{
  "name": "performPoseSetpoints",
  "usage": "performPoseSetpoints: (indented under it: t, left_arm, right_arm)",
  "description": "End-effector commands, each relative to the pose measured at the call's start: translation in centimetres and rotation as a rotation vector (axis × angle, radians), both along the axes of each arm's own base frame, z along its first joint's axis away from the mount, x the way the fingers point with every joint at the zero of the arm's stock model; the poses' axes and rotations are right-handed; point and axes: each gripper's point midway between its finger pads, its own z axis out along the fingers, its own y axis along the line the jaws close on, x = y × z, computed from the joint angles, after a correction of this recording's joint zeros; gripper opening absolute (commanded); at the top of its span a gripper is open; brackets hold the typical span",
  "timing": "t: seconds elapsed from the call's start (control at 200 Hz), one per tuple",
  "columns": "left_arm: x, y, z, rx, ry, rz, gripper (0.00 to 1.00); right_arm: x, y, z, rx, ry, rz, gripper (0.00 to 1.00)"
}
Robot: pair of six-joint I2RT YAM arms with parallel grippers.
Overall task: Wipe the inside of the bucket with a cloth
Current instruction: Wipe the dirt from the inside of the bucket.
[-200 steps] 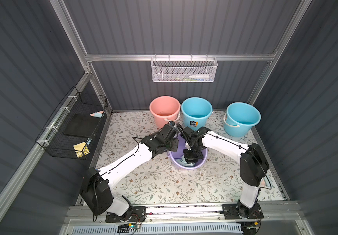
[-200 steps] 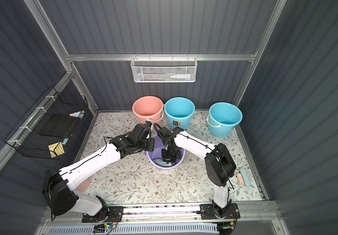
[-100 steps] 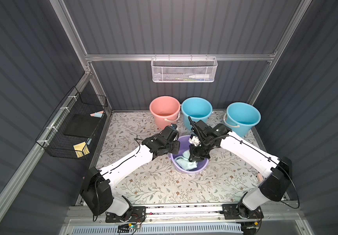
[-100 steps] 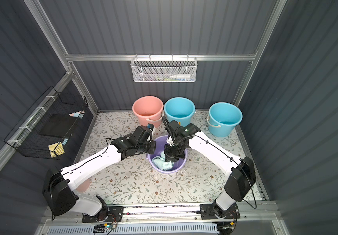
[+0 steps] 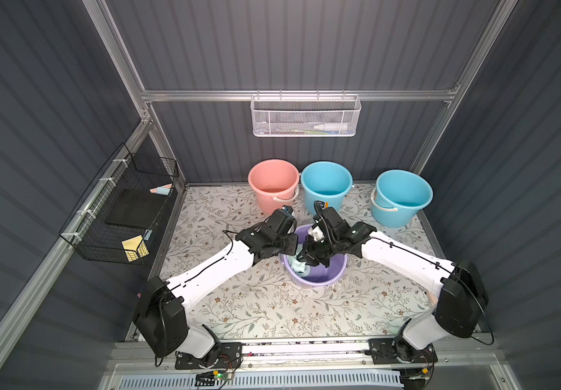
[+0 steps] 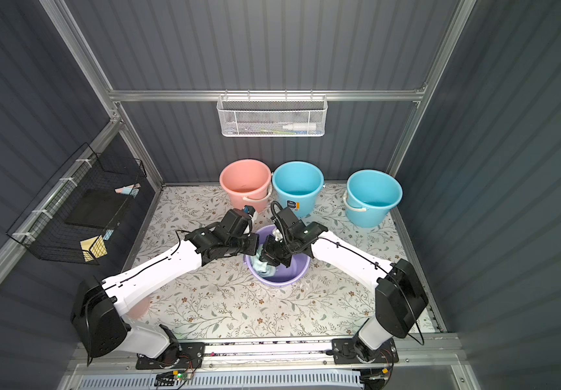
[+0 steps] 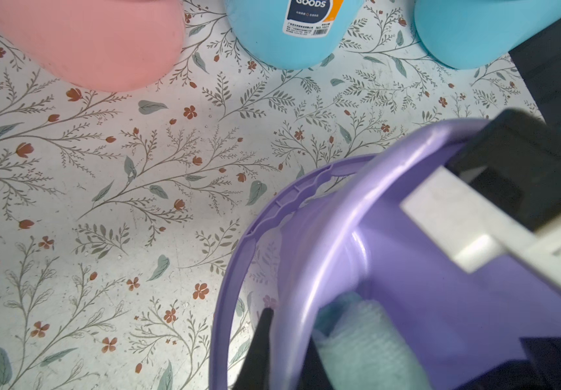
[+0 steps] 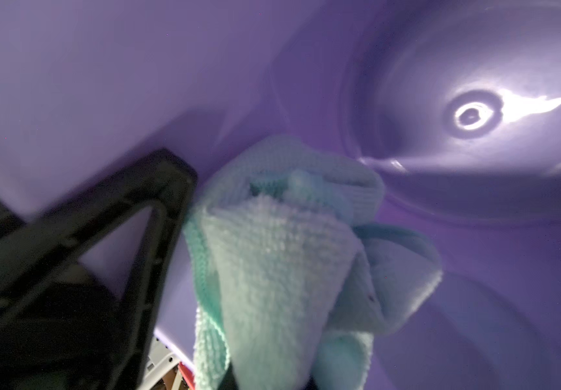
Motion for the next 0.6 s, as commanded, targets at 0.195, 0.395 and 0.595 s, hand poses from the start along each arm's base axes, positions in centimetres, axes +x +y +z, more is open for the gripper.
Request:
performPoseSetpoints:
  t: [0.195,0.395,0.595]
  left_arm:
    - [0.2,-1.5,1.4,-0.06,-0.03,-0.037,0.0]
    - [0.1,-1.5,1.5,-0.063,-0.031,-0.037,0.0]
    - [0.1,-1.5,1.6,-0.065,-0.033,-0.036,0.0]
  right_arm:
    - [4.6,0.5,-4.8,-0.149,-0.021,-0.35,0.0]
    - [5.3,-1.0,-9.1,-0.304,-0.029,-0.418,0.0]
    - [5.4,-2.1,-13.2,-0.425,-0.02,-0.446,0.0]
